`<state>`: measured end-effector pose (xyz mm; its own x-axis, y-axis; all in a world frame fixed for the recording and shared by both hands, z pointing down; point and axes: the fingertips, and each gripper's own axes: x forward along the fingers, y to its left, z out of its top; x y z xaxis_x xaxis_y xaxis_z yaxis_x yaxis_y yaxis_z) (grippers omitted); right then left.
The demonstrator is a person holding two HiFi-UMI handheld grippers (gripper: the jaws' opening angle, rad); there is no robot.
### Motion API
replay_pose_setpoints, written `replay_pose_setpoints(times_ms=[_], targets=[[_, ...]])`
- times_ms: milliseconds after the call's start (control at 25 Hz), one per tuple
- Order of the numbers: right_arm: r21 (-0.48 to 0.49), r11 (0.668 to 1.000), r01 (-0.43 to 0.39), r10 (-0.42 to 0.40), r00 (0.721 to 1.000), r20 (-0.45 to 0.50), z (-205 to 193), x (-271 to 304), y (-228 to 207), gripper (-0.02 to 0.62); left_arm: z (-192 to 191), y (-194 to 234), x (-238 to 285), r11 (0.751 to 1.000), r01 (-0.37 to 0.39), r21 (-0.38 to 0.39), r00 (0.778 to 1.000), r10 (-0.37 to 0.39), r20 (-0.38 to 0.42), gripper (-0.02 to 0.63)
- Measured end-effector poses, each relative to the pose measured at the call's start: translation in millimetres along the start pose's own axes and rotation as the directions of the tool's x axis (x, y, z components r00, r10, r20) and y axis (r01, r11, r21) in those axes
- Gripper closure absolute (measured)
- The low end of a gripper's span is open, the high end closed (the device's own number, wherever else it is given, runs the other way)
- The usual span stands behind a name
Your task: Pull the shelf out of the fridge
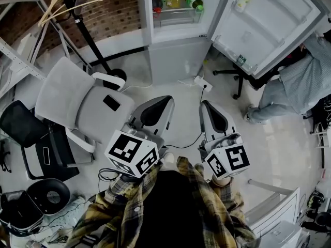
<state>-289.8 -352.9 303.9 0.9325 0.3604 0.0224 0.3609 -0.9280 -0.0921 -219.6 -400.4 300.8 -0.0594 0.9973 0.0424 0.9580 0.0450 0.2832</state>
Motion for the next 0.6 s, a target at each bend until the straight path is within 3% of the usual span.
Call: replay_pose_setpoints(times_ms=[320, 600], targets=[[0.019, 1.000, -0.004, 0.004, 1.000, -0.009, -4.9, 16.7, -15.7, 0.578, -1.7, 9.7, 20.1, 1.000, 0.001, 0.012, 1.000, 0.000, -0.020, 0.603], [0.024, 1.000, 0.012, -0.012, 1.000, 0.003, -0.5, 72.4, -38.7, 0.578, 13.9, 53.0, 62.3, 1.000, 0.025, 0.018, 0.999, -0.025, -0.020, 0.603]])
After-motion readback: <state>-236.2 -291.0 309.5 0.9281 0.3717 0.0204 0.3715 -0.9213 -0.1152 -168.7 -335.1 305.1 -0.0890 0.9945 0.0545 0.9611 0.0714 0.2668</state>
